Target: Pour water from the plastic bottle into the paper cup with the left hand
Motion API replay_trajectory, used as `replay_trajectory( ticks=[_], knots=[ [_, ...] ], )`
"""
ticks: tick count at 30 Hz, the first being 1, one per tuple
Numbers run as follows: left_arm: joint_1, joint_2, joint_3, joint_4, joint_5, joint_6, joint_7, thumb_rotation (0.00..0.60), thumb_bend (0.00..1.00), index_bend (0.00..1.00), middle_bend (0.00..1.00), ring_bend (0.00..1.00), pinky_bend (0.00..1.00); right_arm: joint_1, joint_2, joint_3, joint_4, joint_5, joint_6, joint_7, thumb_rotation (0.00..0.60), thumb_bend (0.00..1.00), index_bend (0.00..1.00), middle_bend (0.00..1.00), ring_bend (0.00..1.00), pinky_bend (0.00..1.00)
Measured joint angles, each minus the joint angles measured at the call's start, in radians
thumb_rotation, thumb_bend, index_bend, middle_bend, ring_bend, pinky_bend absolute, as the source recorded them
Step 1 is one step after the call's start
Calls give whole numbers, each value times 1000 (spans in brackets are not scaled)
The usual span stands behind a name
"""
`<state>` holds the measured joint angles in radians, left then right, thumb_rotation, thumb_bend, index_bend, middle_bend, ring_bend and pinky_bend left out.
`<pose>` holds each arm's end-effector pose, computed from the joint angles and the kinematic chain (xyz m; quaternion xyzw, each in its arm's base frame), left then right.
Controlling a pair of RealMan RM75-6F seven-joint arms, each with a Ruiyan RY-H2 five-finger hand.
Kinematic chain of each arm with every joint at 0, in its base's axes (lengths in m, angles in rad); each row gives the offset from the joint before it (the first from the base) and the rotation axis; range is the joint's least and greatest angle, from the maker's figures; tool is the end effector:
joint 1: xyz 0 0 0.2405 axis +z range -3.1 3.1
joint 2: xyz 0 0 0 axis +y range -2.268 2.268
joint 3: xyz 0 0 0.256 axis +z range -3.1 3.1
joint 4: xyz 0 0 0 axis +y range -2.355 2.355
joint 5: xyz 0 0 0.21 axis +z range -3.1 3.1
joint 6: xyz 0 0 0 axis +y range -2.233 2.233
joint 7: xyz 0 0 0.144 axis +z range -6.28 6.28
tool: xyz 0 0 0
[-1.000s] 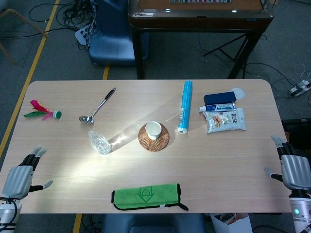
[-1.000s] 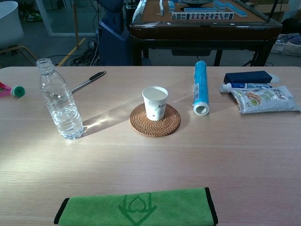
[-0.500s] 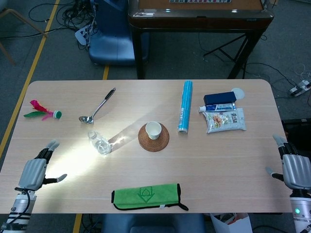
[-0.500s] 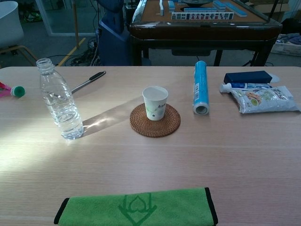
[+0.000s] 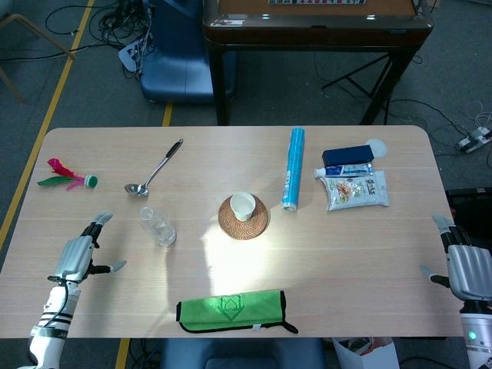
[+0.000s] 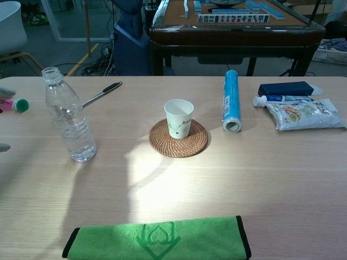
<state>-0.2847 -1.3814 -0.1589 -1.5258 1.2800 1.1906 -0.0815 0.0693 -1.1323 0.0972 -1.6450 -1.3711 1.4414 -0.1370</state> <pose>-0.2844 0.2581 0.0645 -0.5526 -0.5224 -0.4255 0.4906 -0.3215 -0.1843 0.1590 0.5699 -0.3968 0.3366 0.6360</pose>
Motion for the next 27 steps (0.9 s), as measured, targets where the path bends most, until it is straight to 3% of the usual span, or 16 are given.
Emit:
replay_trajectory(
  ticks=[27],
  knots=[
    [-101, -107, -73, 103, -164, -134, -47, 600, 26, 36, 72, 97, 338, 6, 2, -4, 6, 0, -15, 15, 600, 0, 113, 157, 162, 400]
  ],
)
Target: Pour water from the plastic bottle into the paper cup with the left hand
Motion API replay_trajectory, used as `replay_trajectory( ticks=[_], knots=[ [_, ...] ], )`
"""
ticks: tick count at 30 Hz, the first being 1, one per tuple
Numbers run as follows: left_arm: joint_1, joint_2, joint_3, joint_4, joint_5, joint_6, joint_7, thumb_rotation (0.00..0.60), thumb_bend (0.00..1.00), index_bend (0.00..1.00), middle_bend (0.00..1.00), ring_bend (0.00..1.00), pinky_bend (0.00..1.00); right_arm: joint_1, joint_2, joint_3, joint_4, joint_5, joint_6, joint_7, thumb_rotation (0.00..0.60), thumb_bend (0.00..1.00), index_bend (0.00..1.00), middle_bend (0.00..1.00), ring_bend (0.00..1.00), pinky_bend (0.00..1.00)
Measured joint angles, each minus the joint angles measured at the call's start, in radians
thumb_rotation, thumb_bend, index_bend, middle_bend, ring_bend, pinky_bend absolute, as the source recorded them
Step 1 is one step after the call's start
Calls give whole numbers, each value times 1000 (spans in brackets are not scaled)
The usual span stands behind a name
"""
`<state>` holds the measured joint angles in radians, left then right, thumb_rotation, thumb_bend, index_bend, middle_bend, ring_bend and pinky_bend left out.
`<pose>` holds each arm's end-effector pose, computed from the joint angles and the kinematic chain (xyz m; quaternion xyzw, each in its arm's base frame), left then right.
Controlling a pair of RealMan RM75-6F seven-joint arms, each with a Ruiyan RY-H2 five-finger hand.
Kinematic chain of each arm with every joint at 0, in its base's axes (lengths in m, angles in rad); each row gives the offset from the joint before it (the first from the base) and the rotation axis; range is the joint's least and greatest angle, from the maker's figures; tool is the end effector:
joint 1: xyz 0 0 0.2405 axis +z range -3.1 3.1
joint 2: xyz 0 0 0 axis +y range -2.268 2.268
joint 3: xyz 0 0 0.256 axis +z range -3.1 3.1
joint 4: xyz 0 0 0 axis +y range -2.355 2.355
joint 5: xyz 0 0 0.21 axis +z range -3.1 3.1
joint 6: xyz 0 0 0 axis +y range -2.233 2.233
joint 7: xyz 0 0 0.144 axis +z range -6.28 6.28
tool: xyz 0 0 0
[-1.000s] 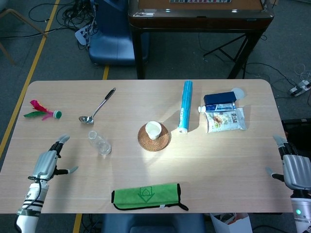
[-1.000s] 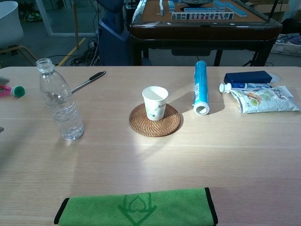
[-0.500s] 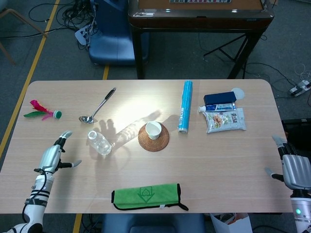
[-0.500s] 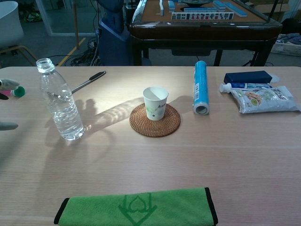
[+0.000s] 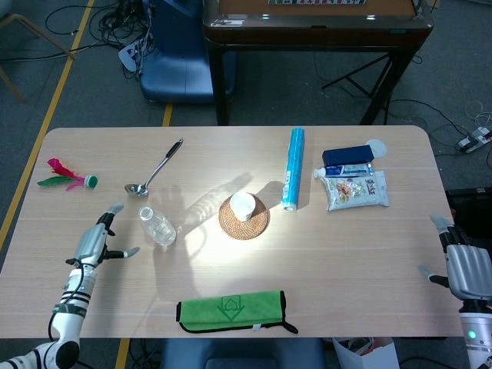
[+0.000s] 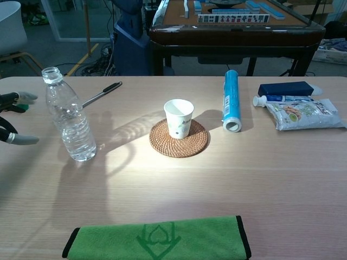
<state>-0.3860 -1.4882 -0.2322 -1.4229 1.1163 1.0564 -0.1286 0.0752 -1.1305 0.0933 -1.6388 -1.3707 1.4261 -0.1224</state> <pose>-0.2783 0.2984 0.0338 -0.5088 -0.5844 -0.4270 0.4661 -0.3229 -0.1855 0.1576 0.5730 -0.4024 0.3355 0.6303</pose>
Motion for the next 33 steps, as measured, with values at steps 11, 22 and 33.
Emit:
replay_trajectory(
  ticks=[11, 22, 33],
  knots=[
    [-45, -63, -16, 42, -52, -34, 36, 600, 23, 24, 71, 98, 338, 3, 0, 0, 5, 5, -8, 7, 600, 0, 116, 158, 162, 400],
    [-75, -115, -41, 74, -125, -52, 66, 600, 20, 19, 71, 96, 338, 1, 6, 1, 6, 5, -6, 20, 600, 0, 115, 158, 162, 400],
    [-90, -127, -57, 65, -148, -80, 41, 600, 20, 19, 71, 97, 338, 3, 6, 1, 8, 7, -10, 22, 600, 0, 116, 158, 162, 400]
  ],
)
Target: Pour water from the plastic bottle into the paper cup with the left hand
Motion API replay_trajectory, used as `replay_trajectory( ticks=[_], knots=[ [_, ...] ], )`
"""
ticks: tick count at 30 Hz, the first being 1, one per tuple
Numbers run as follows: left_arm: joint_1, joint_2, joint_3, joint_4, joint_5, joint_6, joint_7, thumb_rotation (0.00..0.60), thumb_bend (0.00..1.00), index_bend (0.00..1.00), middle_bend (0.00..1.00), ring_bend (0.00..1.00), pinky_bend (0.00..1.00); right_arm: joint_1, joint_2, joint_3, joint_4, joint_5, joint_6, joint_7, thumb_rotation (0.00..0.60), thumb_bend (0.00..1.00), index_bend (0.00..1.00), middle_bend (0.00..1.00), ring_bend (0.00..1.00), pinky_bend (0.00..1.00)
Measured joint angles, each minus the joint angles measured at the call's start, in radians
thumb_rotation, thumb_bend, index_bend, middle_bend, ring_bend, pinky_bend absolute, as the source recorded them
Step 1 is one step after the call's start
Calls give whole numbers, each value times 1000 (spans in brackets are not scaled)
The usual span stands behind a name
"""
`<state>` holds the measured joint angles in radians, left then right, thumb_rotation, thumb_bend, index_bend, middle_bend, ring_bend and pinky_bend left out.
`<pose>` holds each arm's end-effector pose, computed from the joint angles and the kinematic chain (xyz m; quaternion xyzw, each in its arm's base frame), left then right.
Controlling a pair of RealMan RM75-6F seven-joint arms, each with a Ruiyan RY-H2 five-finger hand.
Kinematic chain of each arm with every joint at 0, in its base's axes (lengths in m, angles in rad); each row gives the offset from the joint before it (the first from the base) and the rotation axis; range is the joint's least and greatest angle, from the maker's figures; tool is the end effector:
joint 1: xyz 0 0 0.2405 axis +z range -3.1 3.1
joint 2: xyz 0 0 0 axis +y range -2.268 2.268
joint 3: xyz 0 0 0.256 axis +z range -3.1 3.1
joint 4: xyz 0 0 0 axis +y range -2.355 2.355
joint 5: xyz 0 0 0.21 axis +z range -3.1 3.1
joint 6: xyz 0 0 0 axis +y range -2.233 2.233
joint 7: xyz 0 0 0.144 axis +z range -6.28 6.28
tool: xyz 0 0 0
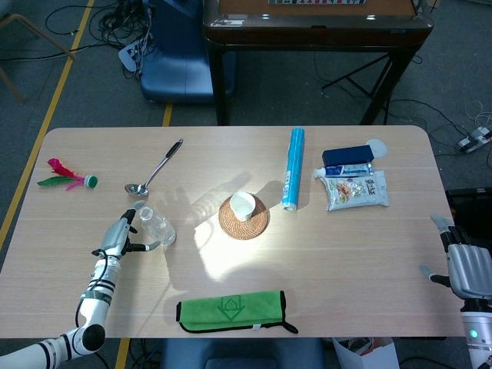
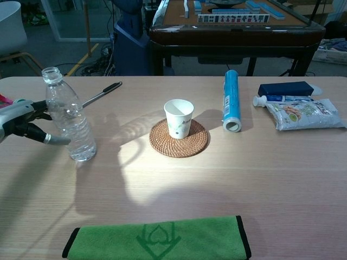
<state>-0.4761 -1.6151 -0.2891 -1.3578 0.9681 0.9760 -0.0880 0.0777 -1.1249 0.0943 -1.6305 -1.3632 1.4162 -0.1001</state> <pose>-0.2530 0.3230 -0.0069 -0.4806 -0.6319 -0.4231 0.4366 -0.3260 -0.1865 0.1596 0.5701 -0.4081 0.3358 0.6290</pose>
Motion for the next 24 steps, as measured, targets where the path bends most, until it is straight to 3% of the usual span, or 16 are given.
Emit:
replay_trajectory(
  ticks=[15, 21, 24],
  knots=[
    [-17, -51, -28, 27, -12, -10, -68, 600, 21, 78, 101, 148, 338, -2, 6, 1, -1, -1, 4, 12, 600, 0, 116, 158, 162, 400],
    [-25, -71, -31, 42, -8, -5, -72, 600, 21, 247, 224, 203, 338, -3, 9, 1, -1, -1, 4, 17, 600, 0, 116, 158, 162, 400],
    [-30, -80, -33, 50, -8, -6, -76, 600, 21, 273, 252, 213, 338, -3, 9, 1, -1, -1, 4, 18, 600, 0, 115, 158, 162, 400]
  ],
)
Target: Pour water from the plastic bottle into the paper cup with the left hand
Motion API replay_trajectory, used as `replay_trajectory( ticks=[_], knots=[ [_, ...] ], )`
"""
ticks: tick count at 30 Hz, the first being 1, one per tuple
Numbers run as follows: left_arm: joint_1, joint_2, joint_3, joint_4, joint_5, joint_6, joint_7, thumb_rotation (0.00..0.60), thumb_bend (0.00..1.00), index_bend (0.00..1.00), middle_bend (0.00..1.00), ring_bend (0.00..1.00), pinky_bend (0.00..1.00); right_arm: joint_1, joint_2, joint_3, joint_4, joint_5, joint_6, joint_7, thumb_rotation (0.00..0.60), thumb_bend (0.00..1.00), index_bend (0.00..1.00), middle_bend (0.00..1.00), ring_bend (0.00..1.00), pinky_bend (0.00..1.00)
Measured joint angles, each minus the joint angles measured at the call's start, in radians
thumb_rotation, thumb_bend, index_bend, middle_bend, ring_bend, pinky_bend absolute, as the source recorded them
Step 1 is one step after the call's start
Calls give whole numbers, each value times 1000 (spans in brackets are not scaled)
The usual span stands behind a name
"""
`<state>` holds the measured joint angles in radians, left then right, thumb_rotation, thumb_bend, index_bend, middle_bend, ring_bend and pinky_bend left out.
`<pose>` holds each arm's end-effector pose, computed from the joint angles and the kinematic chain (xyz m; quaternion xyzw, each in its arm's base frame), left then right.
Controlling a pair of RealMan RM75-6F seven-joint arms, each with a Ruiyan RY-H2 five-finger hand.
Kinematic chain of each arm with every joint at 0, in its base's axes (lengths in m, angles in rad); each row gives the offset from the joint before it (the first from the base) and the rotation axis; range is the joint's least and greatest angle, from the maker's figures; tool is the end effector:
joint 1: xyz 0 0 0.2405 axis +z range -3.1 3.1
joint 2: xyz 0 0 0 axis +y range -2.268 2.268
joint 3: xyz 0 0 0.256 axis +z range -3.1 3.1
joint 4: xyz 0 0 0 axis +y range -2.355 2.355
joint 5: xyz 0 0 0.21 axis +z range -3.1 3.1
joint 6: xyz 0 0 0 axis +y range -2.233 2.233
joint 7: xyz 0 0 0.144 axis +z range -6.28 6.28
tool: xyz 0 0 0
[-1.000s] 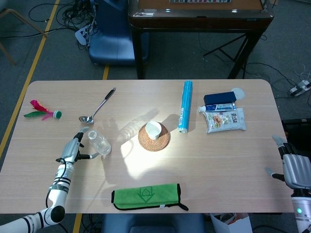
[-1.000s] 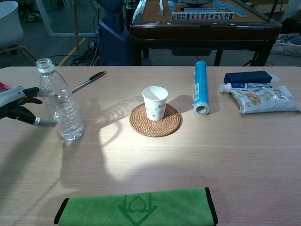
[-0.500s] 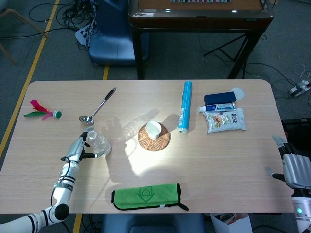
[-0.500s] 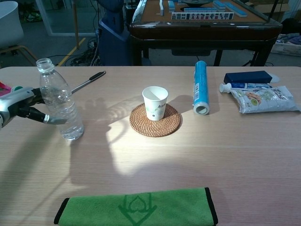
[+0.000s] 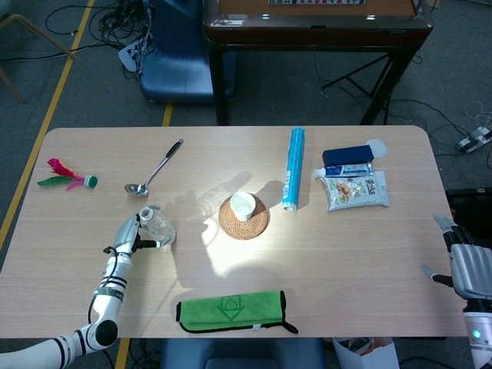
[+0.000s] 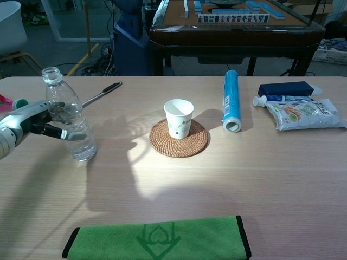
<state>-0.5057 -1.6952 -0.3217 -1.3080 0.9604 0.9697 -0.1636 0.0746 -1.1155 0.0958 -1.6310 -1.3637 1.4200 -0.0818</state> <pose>-0.2361 0.3316 -0.0266 -0.4463 -0.6569 -0.4529 0.4052 -0.3268 -0.1858 0.1635 0.5661 -0.4096 0.3398 0.6294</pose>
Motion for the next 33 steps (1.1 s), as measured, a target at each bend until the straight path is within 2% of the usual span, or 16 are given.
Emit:
replay_trajectory(
  ticks=[8, 16, 27, 33],
  knots=[
    [-9, -35, -13, 24, -1, 13, -13, 600, 21, 367, 350, 294, 342, 0, 1, 0, 0, 1, -1, 4, 600, 0, 115, 158, 162, 400],
    [-19, -63, -17, 47, 12, 26, -13, 600, 21, 436, 426, 400, 429, -2, 5, 1, -1, 0, 3, 10, 600, 0, 116, 167, 162, 400],
    [-29, -68, -4, 47, 84, 47, -24, 600, 21, 528, 506, 478, 524, -4, 6, 1, -2, -4, 7, 14, 600, 0, 119, 172, 162, 400],
    [-41, -76, 7, 56, 125, 79, 17, 600, 21, 553, 535, 500, 547, -5, 7, 0, -4, -7, 8, 15, 600, 0, 119, 175, 162, 400]
  ],
)
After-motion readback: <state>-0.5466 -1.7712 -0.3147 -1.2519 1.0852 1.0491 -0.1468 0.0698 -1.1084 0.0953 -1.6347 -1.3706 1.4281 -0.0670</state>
